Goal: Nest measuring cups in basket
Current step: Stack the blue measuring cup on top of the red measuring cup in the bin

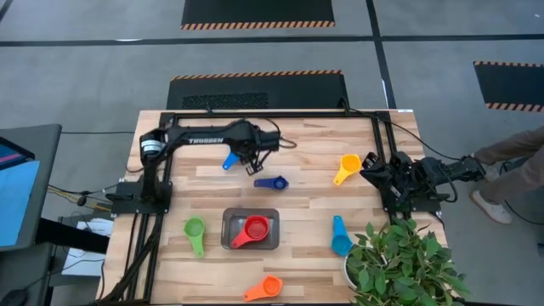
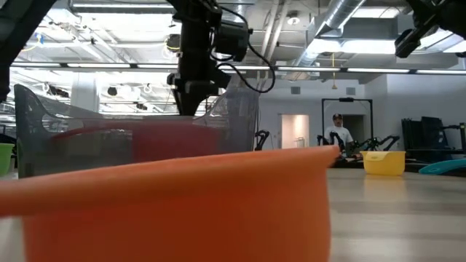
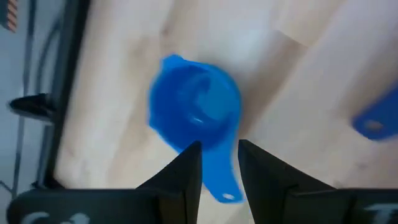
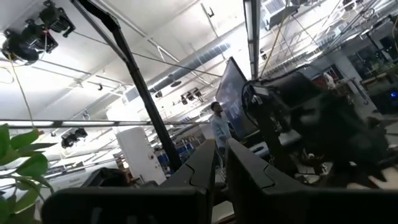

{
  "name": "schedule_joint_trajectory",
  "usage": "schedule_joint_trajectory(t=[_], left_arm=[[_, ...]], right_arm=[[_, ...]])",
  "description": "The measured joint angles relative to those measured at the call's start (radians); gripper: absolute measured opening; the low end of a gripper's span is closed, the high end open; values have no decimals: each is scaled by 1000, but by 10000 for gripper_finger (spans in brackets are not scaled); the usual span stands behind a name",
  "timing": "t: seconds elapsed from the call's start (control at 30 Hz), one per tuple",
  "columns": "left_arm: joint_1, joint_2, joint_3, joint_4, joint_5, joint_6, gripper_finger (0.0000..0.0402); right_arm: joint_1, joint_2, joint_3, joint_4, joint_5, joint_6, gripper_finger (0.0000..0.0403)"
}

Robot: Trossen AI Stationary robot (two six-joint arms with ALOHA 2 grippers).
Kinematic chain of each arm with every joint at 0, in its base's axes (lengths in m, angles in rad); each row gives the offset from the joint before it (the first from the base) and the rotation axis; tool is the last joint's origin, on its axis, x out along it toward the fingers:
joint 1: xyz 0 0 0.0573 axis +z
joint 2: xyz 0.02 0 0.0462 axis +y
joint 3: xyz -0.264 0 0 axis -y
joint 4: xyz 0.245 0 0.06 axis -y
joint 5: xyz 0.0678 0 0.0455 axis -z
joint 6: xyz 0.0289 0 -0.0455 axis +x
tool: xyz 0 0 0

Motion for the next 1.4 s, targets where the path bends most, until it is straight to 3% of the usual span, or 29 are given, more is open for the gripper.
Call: schedule_joint_trajectory(t=[0.33, 0.5, 0.67, 1.03, 1.17, 1.4], left_arm=[[95, 10, 4, 122, 135, 65, 97], [96, 10, 5, 198, 132, 121, 97], [99, 10, 5, 175, 96, 118, 97], [121, 14, 5, 156, 85, -59, 97], [115, 24, 5, 147, 134, -119, 97], [102, 42, -8, 160, 102, -219, 97]], right_arm=[[0, 0, 0, 0, 75, -13, 64], [0, 0, 0, 3, 113, -52, 64], [0, 0, 0, 3, 113, -53, 64], [0, 0, 0, -13, 110, -53, 64], [0, 0, 0, -12, 109, -53, 64], [0, 0, 0, -12, 109, -53, 64]])
